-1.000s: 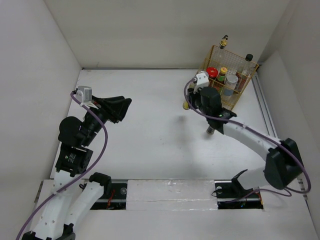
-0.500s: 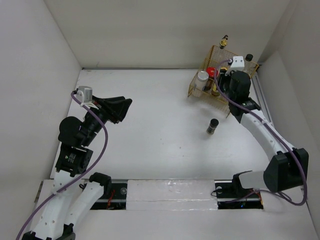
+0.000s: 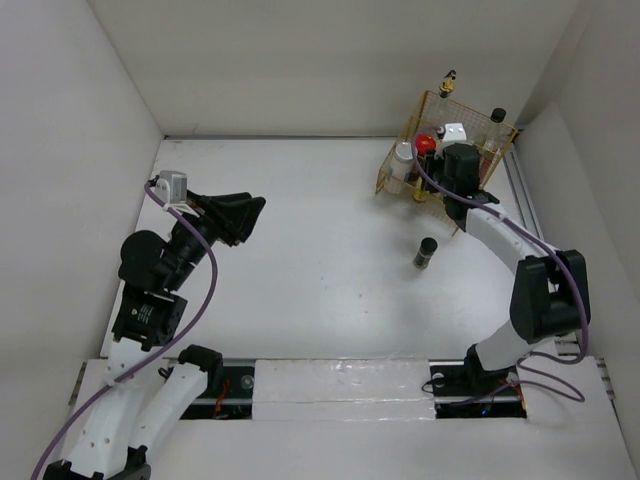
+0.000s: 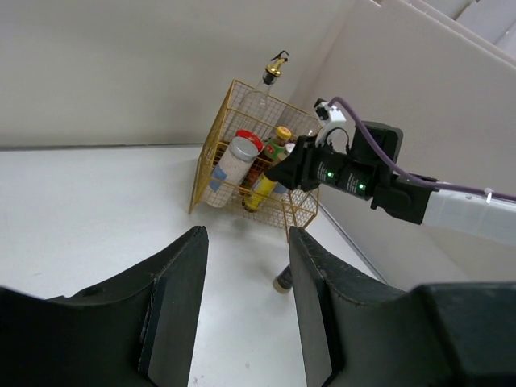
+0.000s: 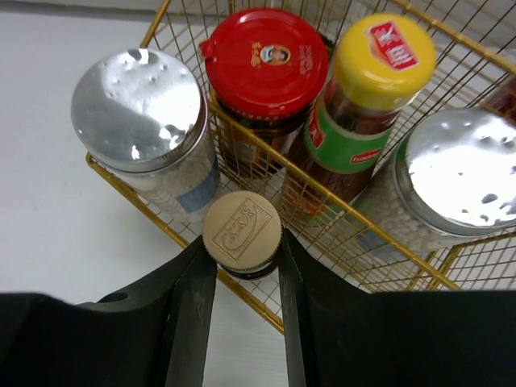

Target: Organize the condiment bottles

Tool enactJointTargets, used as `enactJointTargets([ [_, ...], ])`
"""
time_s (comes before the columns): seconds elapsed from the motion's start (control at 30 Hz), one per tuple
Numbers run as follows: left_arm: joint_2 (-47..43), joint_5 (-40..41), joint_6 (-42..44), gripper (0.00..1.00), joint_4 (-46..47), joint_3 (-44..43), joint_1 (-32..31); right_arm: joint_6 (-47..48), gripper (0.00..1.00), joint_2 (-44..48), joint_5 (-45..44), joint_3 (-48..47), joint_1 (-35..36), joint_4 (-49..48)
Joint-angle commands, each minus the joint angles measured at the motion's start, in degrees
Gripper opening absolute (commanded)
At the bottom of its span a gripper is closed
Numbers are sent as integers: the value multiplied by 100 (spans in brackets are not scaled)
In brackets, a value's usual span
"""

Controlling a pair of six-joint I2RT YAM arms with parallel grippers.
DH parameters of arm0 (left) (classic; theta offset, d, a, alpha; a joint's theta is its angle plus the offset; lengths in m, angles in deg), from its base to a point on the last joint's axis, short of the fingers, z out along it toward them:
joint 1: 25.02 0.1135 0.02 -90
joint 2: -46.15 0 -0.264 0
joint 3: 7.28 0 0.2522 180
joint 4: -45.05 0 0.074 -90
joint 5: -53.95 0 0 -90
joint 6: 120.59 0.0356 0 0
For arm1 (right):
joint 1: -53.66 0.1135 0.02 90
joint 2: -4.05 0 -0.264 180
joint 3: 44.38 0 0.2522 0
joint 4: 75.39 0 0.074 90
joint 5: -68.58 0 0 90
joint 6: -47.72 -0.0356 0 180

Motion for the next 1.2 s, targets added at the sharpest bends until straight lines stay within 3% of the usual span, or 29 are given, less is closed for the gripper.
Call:
enactJointTargets([
  [0.0, -11, -128, -24, 41, 279, -103, -8, -115, 32, -77, 153, -39, 88, -713],
  [0.1, -11, -75, -24, 41, 332, -103, -8, -116, 37, -147, 101, 13, 141, -713],
  [0.23, -63, -75, -24, 41, 332, -103, -8, -169, 58, -147, 101, 13, 141, -591],
  [0.3, -63, -75, -24, 41, 332, -103, -8, -169, 62, -86, 22, 13, 141, -511],
  [0.47, -63, -75, -24, 41, 332, -103, -8, -169, 78, 816, -92, 66, 141, -12],
  [0.67, -125, -75, -24, 42, 279, -103, -8, -194, 81, 2162, -593, 592, 254, 718],
  [0.77, -125, -22, -24, 42, 279, -103, -8, -572, 81, 2927, -830, 1295, 404, 1201],
  [0.93, -125, -145, -76, 43, 279, -103, -8, -968, 81, 3937, -1366, 2225, 879, 2702],
  [1.1, -177, -145, -77, 43, 332, -103, -8, -1188, 79, 4642, -465, 3098, 1063, 2522],
  [1.17, -178, -145, -77, 44, 332, -103, -8, -1249, 79, 4643, -478, 3159, 1134, 2390],
])
